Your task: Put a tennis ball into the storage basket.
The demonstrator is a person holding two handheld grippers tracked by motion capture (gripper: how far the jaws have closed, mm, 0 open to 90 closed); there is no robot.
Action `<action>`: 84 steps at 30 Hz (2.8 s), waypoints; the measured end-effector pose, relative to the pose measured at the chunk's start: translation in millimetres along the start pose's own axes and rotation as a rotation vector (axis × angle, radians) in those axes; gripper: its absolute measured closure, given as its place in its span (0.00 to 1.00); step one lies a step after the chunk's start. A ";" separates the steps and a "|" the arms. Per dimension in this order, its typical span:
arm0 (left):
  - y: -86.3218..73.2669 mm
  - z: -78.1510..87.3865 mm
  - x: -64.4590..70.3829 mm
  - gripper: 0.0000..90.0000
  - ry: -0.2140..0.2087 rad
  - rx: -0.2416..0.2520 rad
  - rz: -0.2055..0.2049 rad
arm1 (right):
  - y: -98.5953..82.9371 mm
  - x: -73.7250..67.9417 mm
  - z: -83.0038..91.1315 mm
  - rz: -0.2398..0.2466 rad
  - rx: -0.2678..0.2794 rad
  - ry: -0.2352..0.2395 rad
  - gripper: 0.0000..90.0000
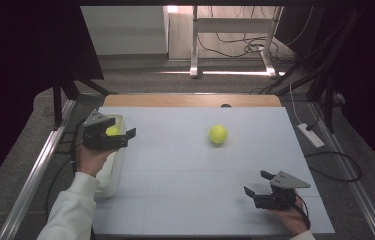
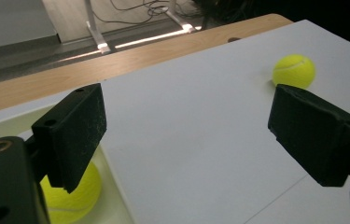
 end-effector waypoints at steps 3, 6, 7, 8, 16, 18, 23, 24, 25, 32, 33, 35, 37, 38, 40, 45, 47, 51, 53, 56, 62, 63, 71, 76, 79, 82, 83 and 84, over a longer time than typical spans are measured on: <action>0.7 -0.8 5.7 0.13 -0.011 0.007 -0.004 | 0.2 -0.1 0.0 -0.002 0.002 0.003 0.16; 2.7 -2.4 12.5 0.13 -0.029 0.017 -0.007 | 0.7 -2.0 1.0 -0.004 0.006 0.014 0.17; 2.7 -2.4 12.5 0.13 -0.029 0.017 -0.007 | 0.7 -2.0 1.0 -0.004 0.006 0.014 0.17; 3.3 -3.0 14.2 0.13 -0.034 0.021 -0.006 | 0.5 -2.2 1.4 0.000 0.004 0.012 0.17; 6.5 -6.0 25.3 0.14 -0.083 0.054 0.013 | -0.4 -2.8 2.4 -0.006 0.003 0.014 0.17; 6.3 -6.4 28.9 0.14 -0.089 0.058 0.012 | -0.2 -3.6 2.9 -0.007 0.006 0.020 0.17; 7.0 -6.2 36.3 0.14 -0.101 0.073 0.008 | 0.1 -3.2 3.3 -0.008 0.010 0.020 0.17; 6.9 -6.7 37.8 0.14 -0.104 0.072 0.007 | 0.0 -3.3 3.1 -0.006 0.009 0.021 0.17; 6.7 -7.1 39.2 0.14 -0.106 0.071 0.006 | -0.1 -3.4 2.8 -0.005 0.008 0.022 0.17; 6.3 -10.3 52.9 0.14 -0.143 0.087 0.002 | 0.2 -2.4 2.1 -0.002 0.007 0.021 0.17; 6.6 -10.8 55.0 0.14 -0.146 0.086 -0.003 | 0.3 -2.3 2.1 -0.002 0.007 0.021 0.17; 7.6 -11.4 58.6 0.14 -0.151 0.086 -0.013 | 0.5 -2.3 1.5 0.000 0.009 0.024 0.17; 8.9 -12.2 61.4 0.14 -0.157 0.088 -0.018 | 0.5 -2.2 1.5 0.000 0.009 0.023 0.17; 9.8 -13.2 63.2 0.14 -0.160 0.089 -0.020 | 0.5 -2.2 1.5 0.001 0.008 0.023 0.17; 10.9 -14.7 65.7 0.14 -0.164 0.089 -0.025 | 0.6 -2.2 1.7 0.000 0.009 0.024 0.17; 13.2 -17.8 70.2 0.14 -0.169 0.084 -0.032 | 0.6 -2.0 1.5 0.001 0.009 0.024 0.17; 13.7 -18.7 71.9 0.14 -0.169 0.080 -0.039 | 0.9 -2.0 1.5 -0.001 0.010 0.024 0.17; 13.1 -21.1 74.5 0.14 -0.173 0.079 -0.036 | 1.2 -2.1 1.0 -0.002 0.011 0.024 0.17; 13.2 -23.0 77.0 0.14 -0.180 0.081 -0.037 | 1.5 -2.4 1.0 -0.002 0.012 0.025 0.17; 14.6 -26.0 81.0 0.14 -0.195 0.087 -0.032 | 1.4 -1.6 0.7 -0.007 0.010 0.025 0.17; 19.0 -29.1 85.3 0.15 -0.205 0.104 -0.017 | 3.3 -0.5 2.2 -0.028 0.025 0.031 0.17; 20.1 -30.9 88.2 0.14 -0.210 0.102 -0.021 | 4.0 0.0 2.4 -0.035 0.028 0.033 0.17; 20.9 -46.1 103.5 0.15 -0.245 0.061 -0.060 | 5.3 -0.5 2.3 -0.034 0.028 0.035 0.17; 24.1 -51.4 105.7 0.15 -0.256 0.048 -0.071 | 7.5 -0.5 -1.9 -0.030 0.026 0.040 0.17; 25.2 -55.5 107.0 0.15 -0.259 0.045 -0.071 | 6.5 -2.3 -2.2 -0.031 0.019 0.040 0.17; 25.6 -58.1 106.9 0.15 -0.266 0.043 -0.067 | 6.8 -2.2 -1.6 -0.033 0.021 0.039 0.17; 26.1 -60.3 106.8 0.15 -0.271 0.040 -0.071 | 7.5 -1.7 -1.5 -0.035 0.023 0.037 0.17; 26.5 -62.1 106.6 0.15 -0.272 0.037 -0.076 | 8.7 -2.2 -3.0 -0.030 0.024 0.039 0.17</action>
Point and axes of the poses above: each handheld gripper's, and its own axes: z roughly backward along the jaws, y roughly out of its top, x roughly to its right, the point moved 7 cm from there along -z, roughly forward along the jaws, and after that the axes turned 9 degrees about -z, right-handed, at the moved point
